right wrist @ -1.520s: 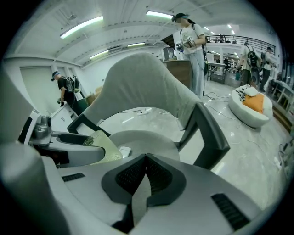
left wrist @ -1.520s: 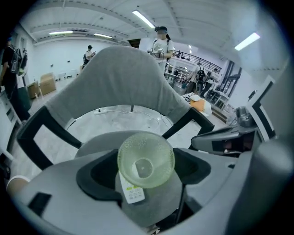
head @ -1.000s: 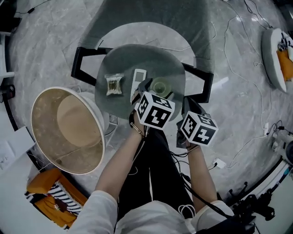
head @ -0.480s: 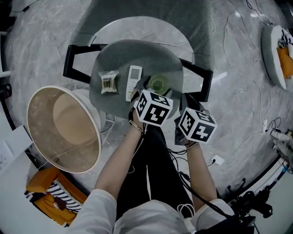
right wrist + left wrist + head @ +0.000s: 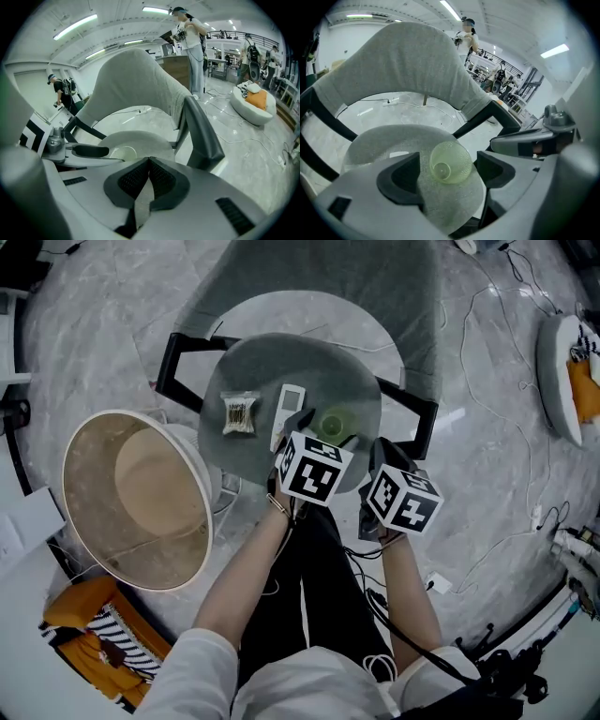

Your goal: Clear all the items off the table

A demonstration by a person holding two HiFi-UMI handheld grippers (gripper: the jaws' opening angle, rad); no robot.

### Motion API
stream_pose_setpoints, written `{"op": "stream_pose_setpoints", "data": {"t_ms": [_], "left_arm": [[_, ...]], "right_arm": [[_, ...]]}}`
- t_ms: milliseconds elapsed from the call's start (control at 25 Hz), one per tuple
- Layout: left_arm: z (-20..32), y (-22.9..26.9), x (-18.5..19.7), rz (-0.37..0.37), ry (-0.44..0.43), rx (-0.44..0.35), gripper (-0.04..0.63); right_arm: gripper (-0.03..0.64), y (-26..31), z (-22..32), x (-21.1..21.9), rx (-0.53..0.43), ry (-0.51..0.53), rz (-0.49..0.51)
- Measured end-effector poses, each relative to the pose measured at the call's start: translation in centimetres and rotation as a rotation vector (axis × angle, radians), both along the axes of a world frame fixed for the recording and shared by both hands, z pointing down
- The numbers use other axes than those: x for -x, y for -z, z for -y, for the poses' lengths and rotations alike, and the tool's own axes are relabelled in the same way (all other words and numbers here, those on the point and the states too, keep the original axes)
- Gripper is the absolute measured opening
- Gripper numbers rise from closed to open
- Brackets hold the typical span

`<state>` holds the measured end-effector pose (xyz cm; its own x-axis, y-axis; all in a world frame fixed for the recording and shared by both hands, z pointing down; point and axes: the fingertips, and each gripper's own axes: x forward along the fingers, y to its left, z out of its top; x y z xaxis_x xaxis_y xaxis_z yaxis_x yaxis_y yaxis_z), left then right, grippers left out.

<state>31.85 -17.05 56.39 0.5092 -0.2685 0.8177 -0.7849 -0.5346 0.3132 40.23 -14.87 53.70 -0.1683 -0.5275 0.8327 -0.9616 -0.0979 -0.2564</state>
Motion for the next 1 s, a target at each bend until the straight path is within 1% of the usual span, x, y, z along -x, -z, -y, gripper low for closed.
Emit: {"op": "stream_pose_setpoints", "data": {"t_ms": [120,200,320,400,480,520,560,640,680,720,840,920,1000], "left_arm": [[-0.2,1.8,1.1,-0.006,0.024,-0.01,0.377],[-0.4,3.4,2.2,-0.024,0.053,-0.012,0.377],[-1.1,6.2,4.2,-0.067,0.121,-0.017,0.376],[-1.8,8.4,6.1,-0.087,0.177,-0.04,0.374],[-2.2,10.6,8.9,-0.077,0.245,-0.076,0.341],[-2.4,11.7,10.5,-0.069,0.285,-0.095,0.302],[-2.6,12.8,12.2,-0.062,0.327,-0.111,0.264],[-3.3,14.9,15.7,-0.058,0.418,-0.135,0.237],[-3.8,15.9,17.6,-0.059,0.47,-0.144,0.225],[-4.2,16.9,19.6,-0.059,0.528,-0.157,0.198],[-5.8,20.1,26.4,-0.039,0.734,-0.232,0.086],[-8.0,22.5,31.2,-0.018,0.878,-0.292,0.047],[-11.0,24.8,35.4,-0.011,1.003,-0.341,0.011]], "right_arm": [[0.025,1.5,0.6,0.5,-0.019,0.007,-0.002],[0.025,2.7,1.0,1.1,-0.029,0.008,0.001],[0.023,4.4,1.1,1.9,-0.038,0.026,0.004],[0.023,5.6,0.7,2.6,-0.04,0.048,0.005],[0.024,7.0,0.5,3.7,-0.047,0.076,0.004],[0.025,7.8,0.6,4.5,-0.052,0.096,-0.002],[0.024,8.7,0.6,5.4,-0.059,0.123,-0.014],[0.023,10.7,0.8,8.0,-0.083,0.197,-0.047],[0.023,11.7,1.0,9.6,-0.099,0.238,-0.054],[0.025,12.7,1.3,11.4,-0.115,0.278,-0.051],[0.025,15.5,2.3,17.4,-0.164,0.403,-0.008],[0.023,17.2,2.4,21.5,-0.193,0.492,0.024],[0.023,18.8,1.7,25.4,-0.208,0.569,0.055]]}}
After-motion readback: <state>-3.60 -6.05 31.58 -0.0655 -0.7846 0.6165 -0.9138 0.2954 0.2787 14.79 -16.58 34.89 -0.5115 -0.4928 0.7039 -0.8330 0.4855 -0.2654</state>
